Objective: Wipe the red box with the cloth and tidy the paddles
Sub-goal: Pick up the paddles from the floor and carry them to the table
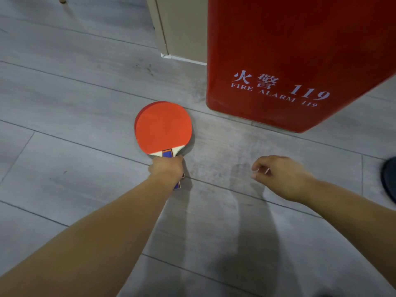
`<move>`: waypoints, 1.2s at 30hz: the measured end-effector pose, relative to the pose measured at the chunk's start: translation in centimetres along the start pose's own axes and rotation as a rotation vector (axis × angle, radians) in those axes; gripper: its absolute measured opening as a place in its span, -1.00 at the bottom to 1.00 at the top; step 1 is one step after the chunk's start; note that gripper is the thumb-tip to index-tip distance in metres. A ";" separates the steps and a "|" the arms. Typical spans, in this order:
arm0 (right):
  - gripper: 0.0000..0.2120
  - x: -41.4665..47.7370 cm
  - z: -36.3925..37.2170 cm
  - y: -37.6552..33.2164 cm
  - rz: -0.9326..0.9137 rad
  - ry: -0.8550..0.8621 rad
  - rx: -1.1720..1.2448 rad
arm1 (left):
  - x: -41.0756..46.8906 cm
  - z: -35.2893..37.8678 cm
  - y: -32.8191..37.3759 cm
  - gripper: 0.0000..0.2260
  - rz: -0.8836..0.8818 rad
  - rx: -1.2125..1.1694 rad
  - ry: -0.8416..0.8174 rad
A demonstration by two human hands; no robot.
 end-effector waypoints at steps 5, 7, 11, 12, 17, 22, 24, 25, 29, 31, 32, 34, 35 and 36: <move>-0.78 -0.6 -0.3 -0.8 -0.030 0.004 -0.002 | 0.3 0.7 2.1 -0.37 0.058 0.153 0.001; -0.78 -1.0 -0.6 -0.6 -0.040 0.020 -0.009 | 0.4 0.9 2.5 -0.43 0.088 0.245 0.018; -0.78 -2.0 -0.9 0.7 -0.029 0.037 -0.006 | -0.1 0.7 2.5 -0.63 0.099 0.262 0.041; -0.78 -2.2 -0.9 1.2 -0.023 0.038 -0.001 | -0.5 0.6 2.4 -0.65 0.113 0.271 0.041; -0.79 -4.3 -1.3 3.4 0.016 0.043 0.057 | -4.4 0.6 0.9 -0.78 0.217 0.315 -0.028; -0.79 -7.0 -2.9 6.6 0.095 0.116 0.104 | -8.9 1.8 0.3 -0.90 0.410 0.599 -0.129; -0.79 -8.3 -3.6 8.1 0.136 0.170 0.146 | -10.9 2.8 0.8 -0.87 0.541 0.721 -0.149; -0.79 -9.1 -4.0 9.0 0.162 0.201 0.176 | -12.0 3.5 1.2 -0.86 0.600 0.760 -0.167; -0.79 -12.8 -4.9 13.3 0.282 0.311 0.280 | -16.5 6.8 3.0 -0.83 0.775 0.837 -0.264; -0.79 -14.9 -4.6 16.0 0.346 0.371 0.308 | -18.6 8.9 4.2 -0.84 0.824 0.840 -0.296; -0.80 -16.0 -4.3 17.5 0.381 0.400 0.315 | -19.6 10.1 4.8 -0.85 0.846 0.842 -0.305; -0.79 -18.2 -3.4 20.5 0.462 0.433 0.331 | -21.4 12.4 6.0 -0.85 0.870 0.846 -0.322; -0.78 -19.2 -2.8 22.1 0.505 0.438 0.337 | -22.1 13.5 6.5 -0.85 0.874 0.843 -0.328; -0.76 -20.2 -2.3 23.7 0.550 0.437 0.336 | -22.8 14.7 7.1 -0.85 0.877 0.838 -0.330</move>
Point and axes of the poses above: each hand's wrist, its own x-axis towards the middle knuckle, its own z-axis out of the palm, y = z × x, the point moved 6 cm from there along x, towards the middle knuckle, and after that the axes turned 7 degrees about -z, right-handed, at the moved point
